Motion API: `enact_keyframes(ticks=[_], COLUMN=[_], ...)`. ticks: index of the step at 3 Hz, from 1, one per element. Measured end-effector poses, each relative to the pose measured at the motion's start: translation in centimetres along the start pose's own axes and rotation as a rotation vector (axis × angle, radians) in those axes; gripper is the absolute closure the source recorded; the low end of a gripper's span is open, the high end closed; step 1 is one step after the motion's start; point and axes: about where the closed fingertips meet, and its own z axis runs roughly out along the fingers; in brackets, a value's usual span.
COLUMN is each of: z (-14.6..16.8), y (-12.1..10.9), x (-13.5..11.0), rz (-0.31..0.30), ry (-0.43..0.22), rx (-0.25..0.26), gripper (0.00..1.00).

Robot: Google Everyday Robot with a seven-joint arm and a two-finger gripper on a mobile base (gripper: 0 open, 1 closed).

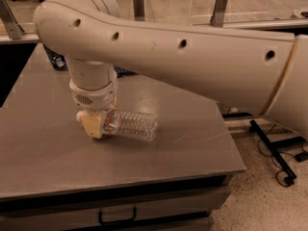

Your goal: Place water bottle upright

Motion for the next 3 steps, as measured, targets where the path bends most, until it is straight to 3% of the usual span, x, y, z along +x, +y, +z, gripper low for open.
enact_keyframes(ticks=[1,2,3], z=[-2.8,-7.7,-10.6], y=[-0.8,-2.6,-5.1], x=[-0.7,-1.5,-2.5], rz=[-0.043,-0.068,-0.065], ry=[-0.105,-0.360,-0.639], rx=[0.002,-0.013,-0.041], gripper=[1.00,1.00,1.00])
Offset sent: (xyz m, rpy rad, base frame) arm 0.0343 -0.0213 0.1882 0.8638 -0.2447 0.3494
